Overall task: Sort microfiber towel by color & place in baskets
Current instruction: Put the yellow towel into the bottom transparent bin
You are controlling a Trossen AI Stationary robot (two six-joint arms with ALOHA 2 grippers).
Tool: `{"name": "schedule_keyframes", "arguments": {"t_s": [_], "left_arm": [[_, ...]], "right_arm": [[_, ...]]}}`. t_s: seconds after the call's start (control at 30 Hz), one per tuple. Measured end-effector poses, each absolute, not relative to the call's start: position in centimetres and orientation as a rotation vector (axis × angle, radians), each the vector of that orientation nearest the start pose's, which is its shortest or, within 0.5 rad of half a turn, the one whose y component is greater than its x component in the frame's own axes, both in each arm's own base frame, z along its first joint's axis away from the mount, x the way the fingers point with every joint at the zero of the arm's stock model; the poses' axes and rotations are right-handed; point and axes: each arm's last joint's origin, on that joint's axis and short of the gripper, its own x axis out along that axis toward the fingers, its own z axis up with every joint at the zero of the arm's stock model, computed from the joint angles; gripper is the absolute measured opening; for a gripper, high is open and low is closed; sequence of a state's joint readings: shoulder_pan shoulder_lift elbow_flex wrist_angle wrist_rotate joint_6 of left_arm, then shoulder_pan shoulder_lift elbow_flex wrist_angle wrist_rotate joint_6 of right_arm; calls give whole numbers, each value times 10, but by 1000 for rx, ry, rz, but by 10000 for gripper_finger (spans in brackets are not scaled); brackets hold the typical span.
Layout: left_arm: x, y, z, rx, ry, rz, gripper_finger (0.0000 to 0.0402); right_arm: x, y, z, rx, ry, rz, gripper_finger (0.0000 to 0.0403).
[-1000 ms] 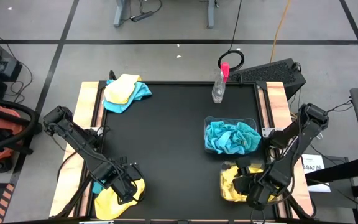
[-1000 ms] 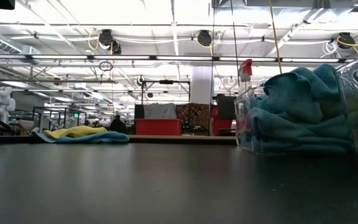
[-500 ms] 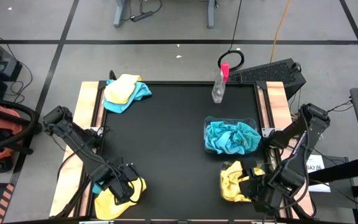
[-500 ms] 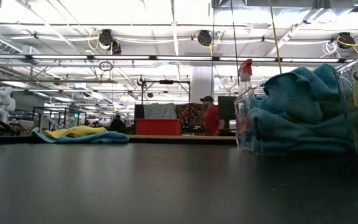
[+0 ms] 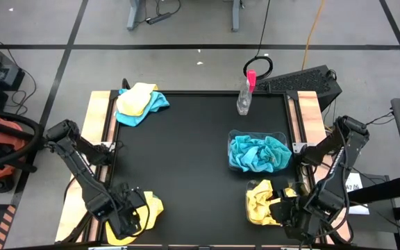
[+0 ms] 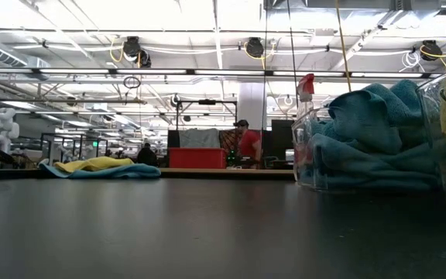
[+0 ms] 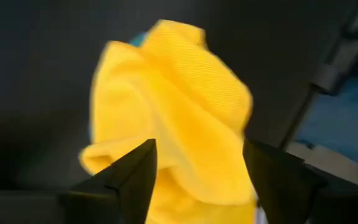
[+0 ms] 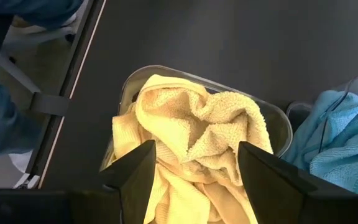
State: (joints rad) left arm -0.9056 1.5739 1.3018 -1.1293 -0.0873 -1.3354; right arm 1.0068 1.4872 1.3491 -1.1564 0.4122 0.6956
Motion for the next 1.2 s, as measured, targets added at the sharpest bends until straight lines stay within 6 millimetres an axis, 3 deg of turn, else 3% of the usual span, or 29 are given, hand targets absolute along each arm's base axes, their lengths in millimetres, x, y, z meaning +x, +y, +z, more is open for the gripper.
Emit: {"name": "schedule_keyframes", "arguments": {"t_s": [0.33, 0.6, 0.87, 1.07, 1.2], "left_arm": [[177, -227, 238, -370, 1430, 351, 325], [170, -222, 213, -394, 1499, 383, 321], [168, -219, 195, -417, 1494, 387, 251], [167, -217, 180, -441, 1478, 360, 158], [167, -217, 180, -417, 1482, 340, 81]], "right_arm": [[157, 229, 302, -217, 1048, 144, 219], [157, 229, 303, -224, 1027, 129, 219], [157, 228, 303, -225, 1024, 126, 219], [158, 228, 303, -231, 1012, 117, 219], [158, 228, 303, -233, 1009, 114, 219]]}}
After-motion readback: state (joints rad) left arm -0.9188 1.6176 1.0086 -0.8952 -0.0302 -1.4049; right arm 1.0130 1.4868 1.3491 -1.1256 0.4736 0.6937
